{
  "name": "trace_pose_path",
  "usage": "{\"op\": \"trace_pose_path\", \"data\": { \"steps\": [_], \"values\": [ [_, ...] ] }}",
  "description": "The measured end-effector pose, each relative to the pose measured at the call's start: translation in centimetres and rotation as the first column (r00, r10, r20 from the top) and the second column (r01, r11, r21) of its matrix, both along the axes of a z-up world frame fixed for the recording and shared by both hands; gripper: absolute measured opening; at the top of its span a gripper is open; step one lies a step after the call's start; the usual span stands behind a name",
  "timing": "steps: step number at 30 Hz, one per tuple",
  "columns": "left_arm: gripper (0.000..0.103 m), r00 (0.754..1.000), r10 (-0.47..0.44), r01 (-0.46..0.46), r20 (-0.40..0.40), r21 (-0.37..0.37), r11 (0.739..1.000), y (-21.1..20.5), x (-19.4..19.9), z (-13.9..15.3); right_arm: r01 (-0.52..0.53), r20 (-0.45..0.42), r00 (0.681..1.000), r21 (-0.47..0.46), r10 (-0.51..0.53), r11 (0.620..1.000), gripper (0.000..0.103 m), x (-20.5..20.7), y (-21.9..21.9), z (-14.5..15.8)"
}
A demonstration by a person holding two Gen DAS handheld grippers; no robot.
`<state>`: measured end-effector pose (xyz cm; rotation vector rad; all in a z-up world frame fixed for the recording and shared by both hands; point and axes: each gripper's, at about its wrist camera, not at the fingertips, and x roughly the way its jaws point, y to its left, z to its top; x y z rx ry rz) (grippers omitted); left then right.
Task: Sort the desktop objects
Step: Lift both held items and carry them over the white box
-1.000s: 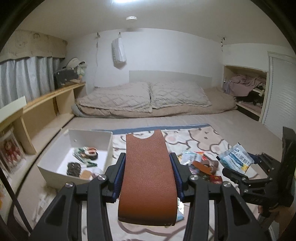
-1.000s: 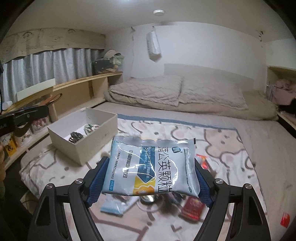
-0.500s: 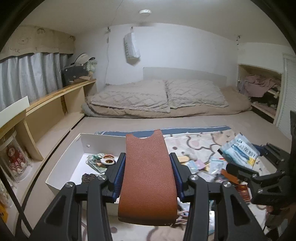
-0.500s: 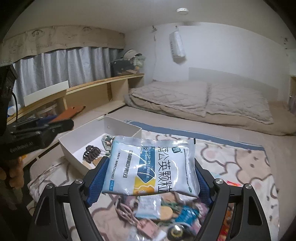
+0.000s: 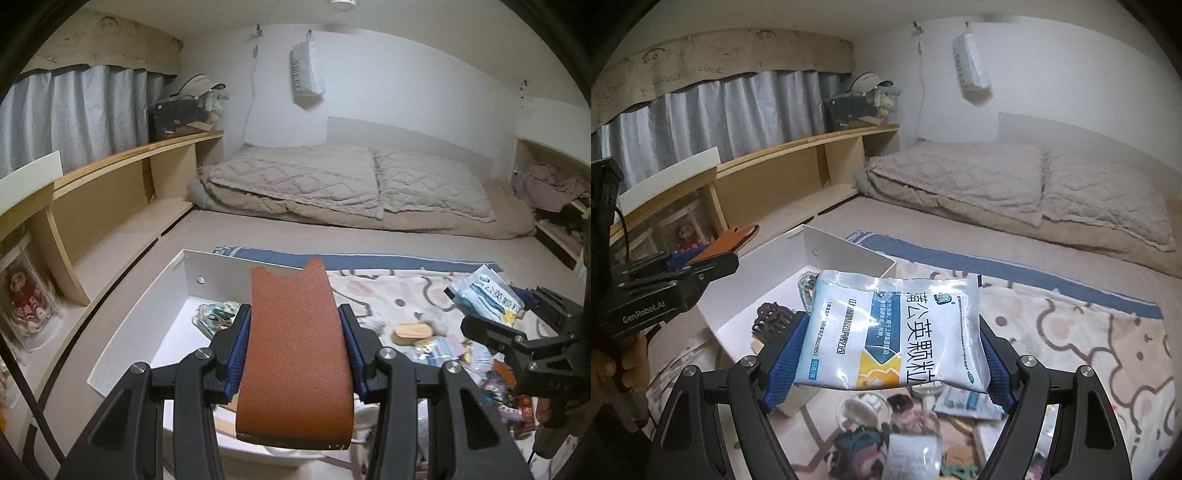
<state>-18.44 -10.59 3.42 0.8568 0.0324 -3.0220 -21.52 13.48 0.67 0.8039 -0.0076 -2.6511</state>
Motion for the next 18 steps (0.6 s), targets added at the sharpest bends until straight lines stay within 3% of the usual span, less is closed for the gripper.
{"op": "trace_pose_path", "data": {
  "steps": [11,18],
  "values": [
    [0.045,0.994,0.097,-0.099,0.058,0.032,0.995,-4.7,-5.2,-2.8,-0.081,0.026,0.996,0.0,0.081,0.997,0.084,-6.7,-3.3,-1.7],
    [0.045,0.982,0.176,-0.18,0.071,0.053,0.982,-8.0,-7.9,-4.1,-0.192,0.042,0.981,0.01,0.192,0.981,0.084,-10.3,-6.1,-3.1]
  ]
}}
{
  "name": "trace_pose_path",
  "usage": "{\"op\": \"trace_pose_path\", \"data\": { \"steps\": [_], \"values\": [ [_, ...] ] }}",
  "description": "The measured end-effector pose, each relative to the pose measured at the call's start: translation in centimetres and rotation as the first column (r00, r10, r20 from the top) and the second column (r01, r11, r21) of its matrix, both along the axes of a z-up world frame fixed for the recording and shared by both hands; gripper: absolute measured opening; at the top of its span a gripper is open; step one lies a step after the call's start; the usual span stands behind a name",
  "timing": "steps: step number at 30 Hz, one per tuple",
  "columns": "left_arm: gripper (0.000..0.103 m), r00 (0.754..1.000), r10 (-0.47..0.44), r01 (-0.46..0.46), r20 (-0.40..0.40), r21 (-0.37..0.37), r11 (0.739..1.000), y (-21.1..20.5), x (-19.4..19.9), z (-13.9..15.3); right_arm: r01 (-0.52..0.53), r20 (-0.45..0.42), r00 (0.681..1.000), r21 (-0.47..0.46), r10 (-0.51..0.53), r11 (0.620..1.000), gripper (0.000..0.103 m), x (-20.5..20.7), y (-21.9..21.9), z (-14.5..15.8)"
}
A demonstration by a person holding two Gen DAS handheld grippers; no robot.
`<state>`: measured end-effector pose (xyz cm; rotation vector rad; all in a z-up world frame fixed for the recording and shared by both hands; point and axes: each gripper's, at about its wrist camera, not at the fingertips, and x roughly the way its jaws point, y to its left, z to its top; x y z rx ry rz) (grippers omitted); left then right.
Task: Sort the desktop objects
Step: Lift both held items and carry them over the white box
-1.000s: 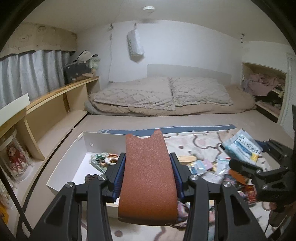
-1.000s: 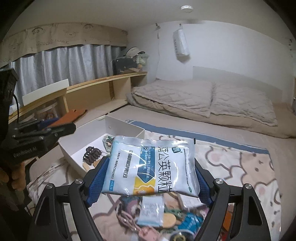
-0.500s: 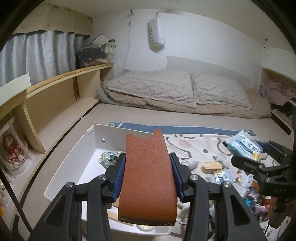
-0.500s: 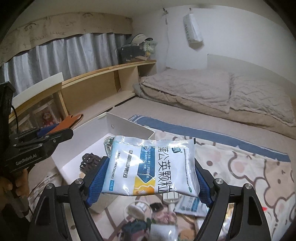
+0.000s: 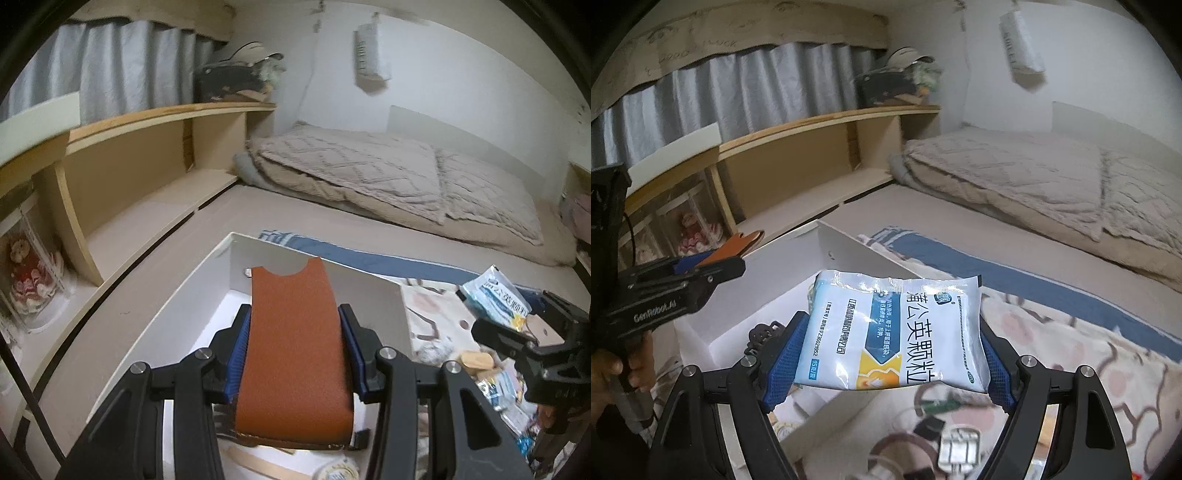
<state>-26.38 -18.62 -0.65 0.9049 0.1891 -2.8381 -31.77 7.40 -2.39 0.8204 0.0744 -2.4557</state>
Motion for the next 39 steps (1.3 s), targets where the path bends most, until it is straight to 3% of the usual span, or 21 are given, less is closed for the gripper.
{"op": "trace_pose_path", "data": {
  "steps": [6,10,17,27,39],
  "values": [
    [0.045,0.998,0.048,-0.049,0.034,0.035,0.998,-2.5,-1.2,-1.4,-0.195,0.021,0.981,0.065,0.194,0.979,0.084,-3.1,-3.6,-1.3],
    [0.045,0.997,0.055,-0.059,0.051,0.075,0.995,-3.3,-1.3,-1.9,-0.308,0.073,0.951,0.136,0.301,0.942,0.084,-5.5,-6.2,-2.2],
    [0.045,0.997,0.071,-0.074,0.043,0.073,0.995,-3.8,-1.4,-1.7,-0.433,0.172,0.9,0.27,0.399,0.86,0.084,-7.6,-9.7,-3.5],
    [0.045,0.995,0.068,-0.074,0.067,0.085,0.994,-3.8,-1.3,-2.1,-0.498,0.235,0.867,0.386,0.439,0.777,0.084,-7.7,-11.3,-5.4],
    [0.045,0.993,0.071,-0.079,0.097,0.086,0.993,-3.9,-1.2,-2.1,-0.526,0.344,0.85,0.51,0.399,0.68,0.084,-8.2,-12.4,-7.6]
  ]
}}
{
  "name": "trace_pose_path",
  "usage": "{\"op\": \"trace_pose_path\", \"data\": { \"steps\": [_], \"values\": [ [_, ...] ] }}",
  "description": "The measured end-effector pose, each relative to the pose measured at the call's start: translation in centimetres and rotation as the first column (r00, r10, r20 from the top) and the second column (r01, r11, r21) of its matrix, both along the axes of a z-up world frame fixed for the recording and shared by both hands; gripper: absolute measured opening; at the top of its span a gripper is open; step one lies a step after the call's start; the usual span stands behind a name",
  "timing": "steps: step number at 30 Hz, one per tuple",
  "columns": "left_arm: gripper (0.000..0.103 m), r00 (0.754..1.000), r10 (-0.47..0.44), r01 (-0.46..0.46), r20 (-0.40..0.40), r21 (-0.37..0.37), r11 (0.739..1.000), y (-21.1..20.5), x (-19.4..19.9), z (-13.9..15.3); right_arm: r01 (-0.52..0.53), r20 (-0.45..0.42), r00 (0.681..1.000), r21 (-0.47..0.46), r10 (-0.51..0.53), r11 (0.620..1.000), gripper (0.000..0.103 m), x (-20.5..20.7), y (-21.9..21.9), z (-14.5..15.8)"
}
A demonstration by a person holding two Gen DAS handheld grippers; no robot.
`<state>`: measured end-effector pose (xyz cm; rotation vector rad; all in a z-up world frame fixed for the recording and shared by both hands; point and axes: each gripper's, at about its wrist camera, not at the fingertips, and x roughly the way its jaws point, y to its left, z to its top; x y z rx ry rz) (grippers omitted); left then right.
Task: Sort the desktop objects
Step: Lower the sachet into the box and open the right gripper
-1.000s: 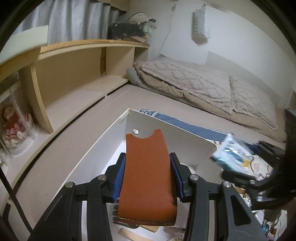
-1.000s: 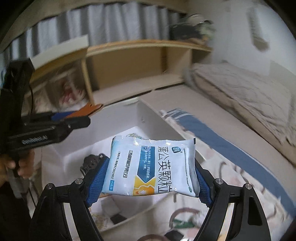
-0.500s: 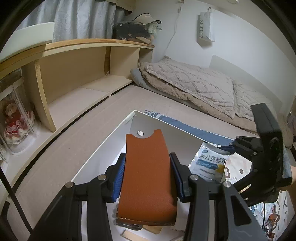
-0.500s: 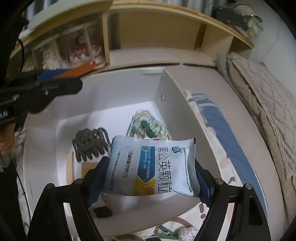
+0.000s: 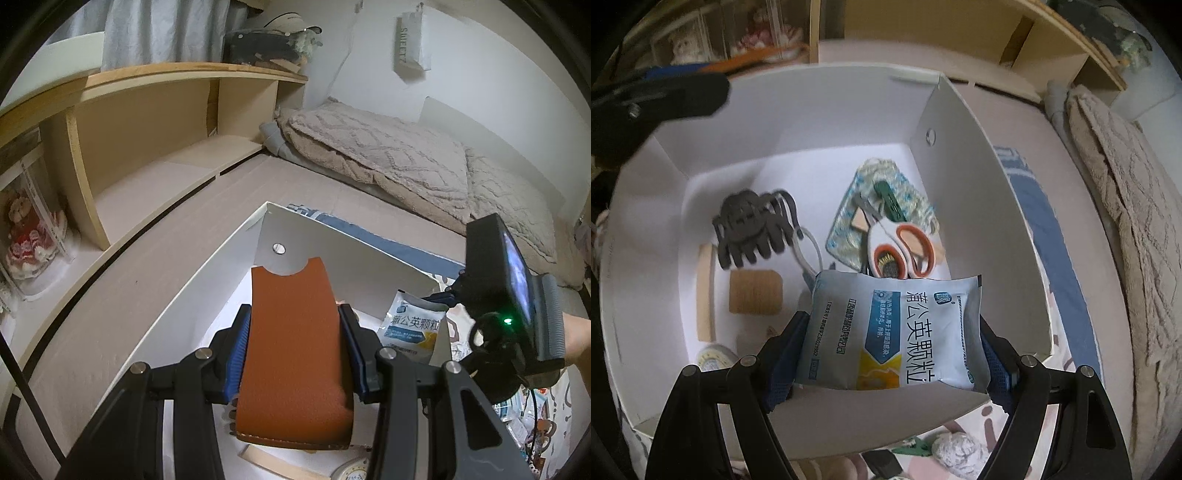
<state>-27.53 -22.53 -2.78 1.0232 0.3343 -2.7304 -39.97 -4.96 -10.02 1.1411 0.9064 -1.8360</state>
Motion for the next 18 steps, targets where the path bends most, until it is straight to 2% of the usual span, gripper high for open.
{"op": "trace_pose_path", "data": {
  "steps": [5,9,18],
  "values": [
    [0.045,1.0,0.011,-0.011,-0.007,0.013,1.0,-0.5,0.6,0.4,-0.026,0.022,0.999,0.11,0.024,0.994,0.084,-0.1,-1.4,-1.3],
    [0.045,1.0,0.018,-0.017,-0.006,0.012,1.0,-0.7,0.7,0.6,-0.062,0.033,0.998,0.218,0.057,0.974,0.084,0.4,-2.7,-3.1],
    [0.045,0.999,0.025,-0.024,-0.024,0.024,0.999,-1.0,1.5,1.3,-0.104,0.077,0.994,0.335,0.083,0.937,0.084,0.4,-4.4,-5.7]
  ]
}}
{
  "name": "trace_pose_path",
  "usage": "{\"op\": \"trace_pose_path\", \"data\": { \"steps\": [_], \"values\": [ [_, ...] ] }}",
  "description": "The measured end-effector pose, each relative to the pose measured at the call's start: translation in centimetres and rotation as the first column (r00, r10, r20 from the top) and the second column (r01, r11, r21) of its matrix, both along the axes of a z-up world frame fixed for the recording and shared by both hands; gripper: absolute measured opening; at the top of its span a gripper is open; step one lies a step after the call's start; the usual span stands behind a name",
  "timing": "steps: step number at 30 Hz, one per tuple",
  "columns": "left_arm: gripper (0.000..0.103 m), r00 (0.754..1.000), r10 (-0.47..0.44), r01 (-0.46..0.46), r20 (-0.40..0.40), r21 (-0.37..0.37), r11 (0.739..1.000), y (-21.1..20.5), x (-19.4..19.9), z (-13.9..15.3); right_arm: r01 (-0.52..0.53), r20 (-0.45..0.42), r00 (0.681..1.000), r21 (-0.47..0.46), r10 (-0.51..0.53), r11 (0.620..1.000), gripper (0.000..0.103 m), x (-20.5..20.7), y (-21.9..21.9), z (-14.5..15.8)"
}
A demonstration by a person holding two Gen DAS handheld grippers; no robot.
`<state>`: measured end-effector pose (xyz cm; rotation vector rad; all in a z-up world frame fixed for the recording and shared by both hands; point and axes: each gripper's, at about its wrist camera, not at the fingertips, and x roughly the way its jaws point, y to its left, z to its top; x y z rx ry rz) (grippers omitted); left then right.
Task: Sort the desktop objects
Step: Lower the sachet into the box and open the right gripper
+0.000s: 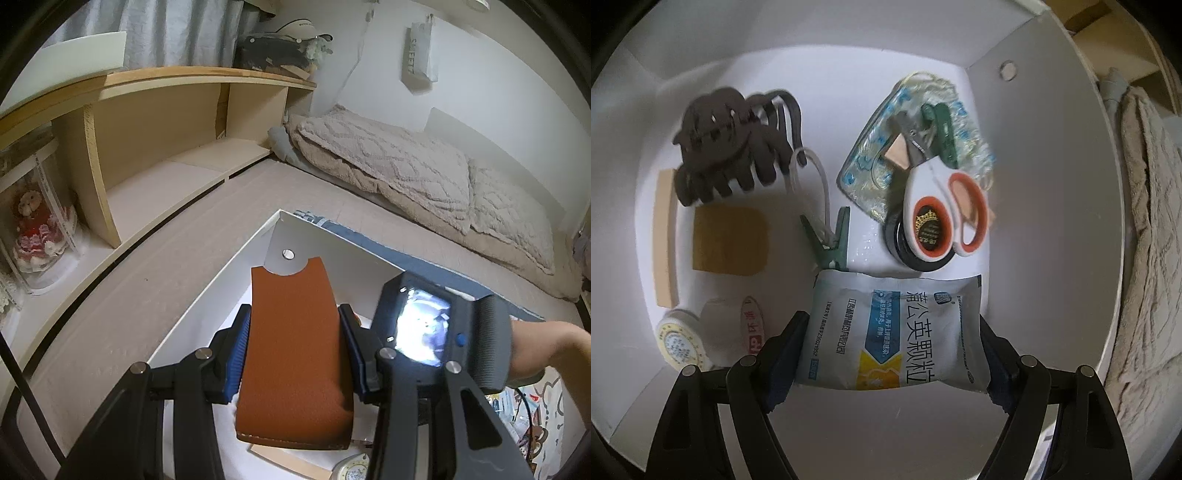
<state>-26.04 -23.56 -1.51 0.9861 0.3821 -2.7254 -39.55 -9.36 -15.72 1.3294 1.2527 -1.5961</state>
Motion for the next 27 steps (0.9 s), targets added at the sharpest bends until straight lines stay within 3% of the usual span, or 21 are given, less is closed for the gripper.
{"op": "trace_pose_path", "data": {
  "steps": [11,13,17,22,27],
  "values": [
    [0.046,1.0,-0.003,0.003,-0.006,-0.025,1.0,-0.1,-0.1,-0.2,0.014,-0.004,1.0,0.021,-0.014,1.0,0.091,-0.6,0.4,0.1],
    [0.046,1.0,-0.005,0.005,-0.006,-0.015,1.0,-0.3,-0.1,-0.3,0.016,-0.017,1.0,0.02,-0.016,1.0,0.098,-0.6,0.7,0.3],
    [0.046,1.0,-0.012,0.012,-0.013,0.023,1.0,-0.6,-0.1,-0.3,0.022,-0.036,0.999,-0.002,-0.022,1.0,0.098,-0.7,1.2,1.3],
    [0.046,1.0,-0.019,0.019,-0.013,0.018,1.0,-0.3,-0.3,-0.4,0.043,-0.075,0.996,-0.086,-0.05,0.995,0.098,-0.7,2.4,4.4],
    [0.046,0.999,-0.041,0.041,-0.003,0.029,0.999,0.1,-0.7,-0.7,0.09,-0.109,0.987,-0.255,-0.121,0.963,0.098,0.4,4.7,8.9]
  ]
}}
